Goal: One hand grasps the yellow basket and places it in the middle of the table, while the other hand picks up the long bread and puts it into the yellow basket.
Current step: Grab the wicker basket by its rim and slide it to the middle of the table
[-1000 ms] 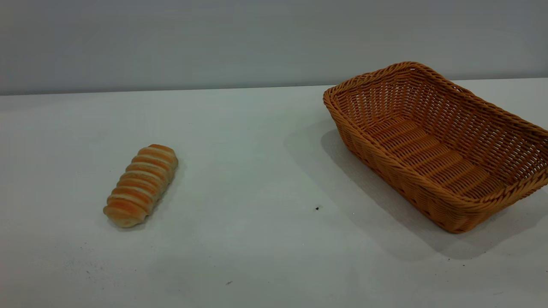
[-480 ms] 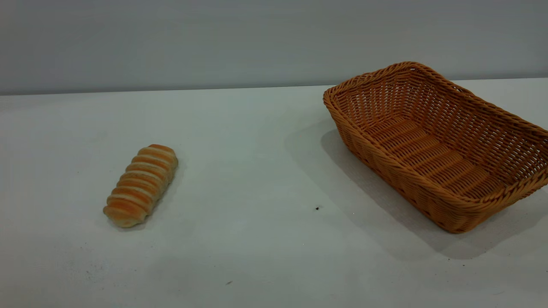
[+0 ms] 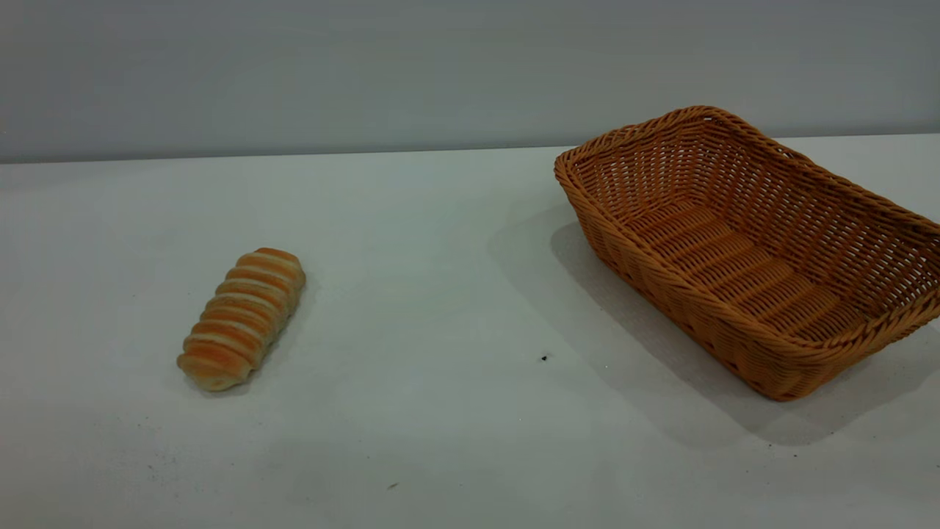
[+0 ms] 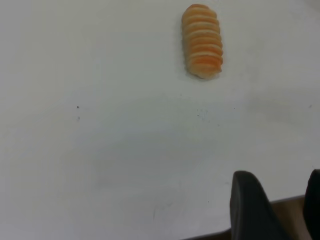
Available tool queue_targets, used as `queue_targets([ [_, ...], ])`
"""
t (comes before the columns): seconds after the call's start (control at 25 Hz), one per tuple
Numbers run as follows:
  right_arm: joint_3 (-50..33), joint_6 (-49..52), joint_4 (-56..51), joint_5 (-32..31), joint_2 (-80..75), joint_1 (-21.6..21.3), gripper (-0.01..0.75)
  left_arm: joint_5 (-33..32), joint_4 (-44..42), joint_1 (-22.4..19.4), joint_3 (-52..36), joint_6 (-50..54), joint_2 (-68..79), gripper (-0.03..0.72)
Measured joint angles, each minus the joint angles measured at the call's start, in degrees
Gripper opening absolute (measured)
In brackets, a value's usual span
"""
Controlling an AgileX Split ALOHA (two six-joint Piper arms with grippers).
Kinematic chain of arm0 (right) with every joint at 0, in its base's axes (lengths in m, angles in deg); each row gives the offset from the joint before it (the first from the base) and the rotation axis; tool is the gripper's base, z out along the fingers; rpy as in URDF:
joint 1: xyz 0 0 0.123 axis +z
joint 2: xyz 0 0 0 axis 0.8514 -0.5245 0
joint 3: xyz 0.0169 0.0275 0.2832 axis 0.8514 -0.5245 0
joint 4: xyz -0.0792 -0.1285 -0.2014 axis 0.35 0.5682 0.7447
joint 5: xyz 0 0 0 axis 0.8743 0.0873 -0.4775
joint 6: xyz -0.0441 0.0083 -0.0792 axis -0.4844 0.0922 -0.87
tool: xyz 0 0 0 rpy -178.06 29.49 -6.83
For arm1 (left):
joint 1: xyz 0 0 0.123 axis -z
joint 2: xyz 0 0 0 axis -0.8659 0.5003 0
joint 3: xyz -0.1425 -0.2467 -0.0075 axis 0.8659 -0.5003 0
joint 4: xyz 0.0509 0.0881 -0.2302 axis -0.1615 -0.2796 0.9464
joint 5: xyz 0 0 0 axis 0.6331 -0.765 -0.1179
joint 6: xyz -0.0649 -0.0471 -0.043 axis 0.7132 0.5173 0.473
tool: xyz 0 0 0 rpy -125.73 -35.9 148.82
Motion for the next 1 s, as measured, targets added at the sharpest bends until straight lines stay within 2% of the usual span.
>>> queue_targets([
  [0.76, 0.00, 0.00, -0.05, 0.00, 0.00, 0.00, 0.239, 0.07, 0.00, 0.00, 0.08, 0.00, 0.00, 0.339],
  [1.0, 0.00, 0.16, -0.05, 0.18, -0.26, 0.00, 0.239, 7.24, 1.34, 0.00, 1.39, 0.00, 1.59, 0.339],
])
